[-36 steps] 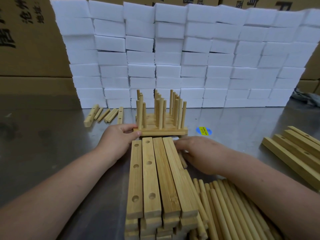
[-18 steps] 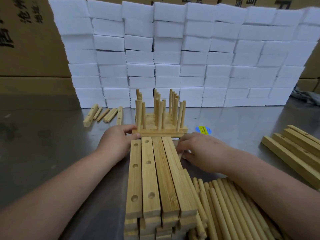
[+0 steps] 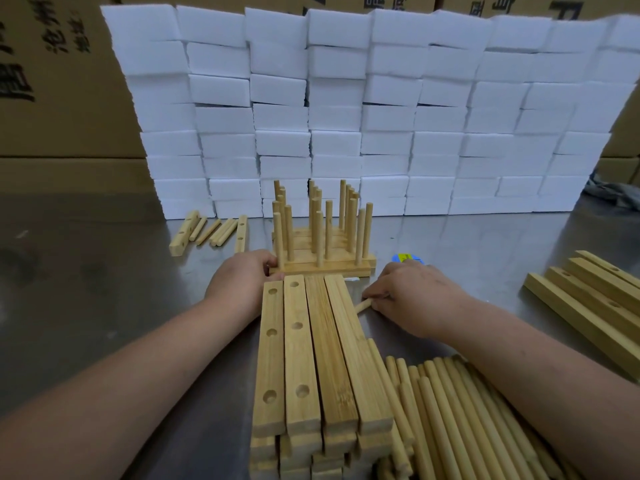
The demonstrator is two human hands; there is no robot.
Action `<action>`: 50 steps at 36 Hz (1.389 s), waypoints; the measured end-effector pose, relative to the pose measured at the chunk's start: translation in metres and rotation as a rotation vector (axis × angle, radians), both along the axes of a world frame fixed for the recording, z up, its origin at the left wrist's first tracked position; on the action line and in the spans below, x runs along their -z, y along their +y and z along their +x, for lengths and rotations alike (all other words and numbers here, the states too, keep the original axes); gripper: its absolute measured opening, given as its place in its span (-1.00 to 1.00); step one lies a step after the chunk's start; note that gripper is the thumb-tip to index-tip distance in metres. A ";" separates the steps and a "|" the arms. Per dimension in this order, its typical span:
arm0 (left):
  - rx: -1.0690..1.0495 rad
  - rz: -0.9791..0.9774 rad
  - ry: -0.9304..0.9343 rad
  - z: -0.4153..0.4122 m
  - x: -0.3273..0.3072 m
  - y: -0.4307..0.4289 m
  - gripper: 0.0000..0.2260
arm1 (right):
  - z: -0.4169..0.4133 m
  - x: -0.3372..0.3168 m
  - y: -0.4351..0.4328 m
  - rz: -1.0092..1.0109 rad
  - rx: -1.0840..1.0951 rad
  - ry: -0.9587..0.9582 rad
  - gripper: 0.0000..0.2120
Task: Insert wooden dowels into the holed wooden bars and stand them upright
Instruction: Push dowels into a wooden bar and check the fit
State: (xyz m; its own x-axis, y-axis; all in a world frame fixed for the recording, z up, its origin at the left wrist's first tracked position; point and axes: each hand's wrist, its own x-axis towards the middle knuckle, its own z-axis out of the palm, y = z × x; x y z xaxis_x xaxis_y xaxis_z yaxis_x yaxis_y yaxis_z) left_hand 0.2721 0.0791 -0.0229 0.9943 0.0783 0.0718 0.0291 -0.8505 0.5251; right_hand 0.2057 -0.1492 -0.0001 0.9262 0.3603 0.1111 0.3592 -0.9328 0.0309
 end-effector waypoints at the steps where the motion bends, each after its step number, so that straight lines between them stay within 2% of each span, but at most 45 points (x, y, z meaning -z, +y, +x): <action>1: 0.007 0.025 0.029 0.002 -0.002 -0.001 -0.77 | 0.000 0.000 0.000 0.002 0.002 0.002 -0.71; 5: 0.037 0.076 0.108 0.009 -0.007 -0.006 -0.76 | -0.001 0.000 -0.001 0.016 0.007 0.011 -0.70; 10: -0.017 -0.024 -0.192 -0.005 0.009 -0.001 -0.82 | 0.003 0.004 -0.003 0.124 0.014 0.030 -0.73; 12: -0.023 -0.054 -0.200 -0.005 0.011 0.000 -0.72 | 0.006 0.006 -0.005 0.213 0.030 0.054 -0.74; 15: 0.014 -0.082 -0.117 0.001 0.004 -0.002 -0.39 | 0.010 0.008 -0.009 0.297 0.065 0.119 -0.76; 16: 0.029 -0.084 -0.068 0.003 0.002 -0.004 -0.34 | 0.011 0.008 -0.010 0.322 0.076 0.143 -0.76; 18: 0.053 -0.058 -0.002 0.005 0.000 -0.006 -0.36 | 0.013 0.009 -0.010 0.348 0.091 0.174 -0.79; 20: 0.050 -0.048 -0.042 0.003 0.003 -0.005 -0.38 | 0.015 0.009 -0.010 0.369 0.112 0.203 -0.85; 23: 0.002 -0.075 -0.156 -0.001 0.008 0.001 -0.25 | 0.019 0.011 -0.010 0.410 0.140 0.242 -0.96; 27: 0.014 -0.037 -0.051 0.004 0.008 0.000 -0.14 | 0.023 0.012 -0.010 0.435 0.134 0.243 -0.94; 30: 0.055 -0.117 -0.022 0.006 0.011 0.001 -0.15 | 0.024 0.013 -0.010 0.435 0.130 0.240 -0.92; 33: 0.084 -0.252 -0.071 0.002 0.012 0.003 -0.22 | 0.025 0.014 -0.009 0.448 0.120 0.221 -0.96; 35: 0.085 -0.268 -0.095 0.000 0.011 0.003 -0.23 | 0.026 0.014 -0.009 0.460 0.110 0.216 -0.98; 44: 0.070 -0.206 -0.109 0.000 0.009 -0.001 -0.28 | 0.026 0.017 -0.010 0.498 0.082 0.226 -0.98; 50: 0.089 0.018 -0.068 0.003 0.004 -0.003 -0.45 | 0.026 0.017 -0.010 0.504 0.079 0.223 -0.99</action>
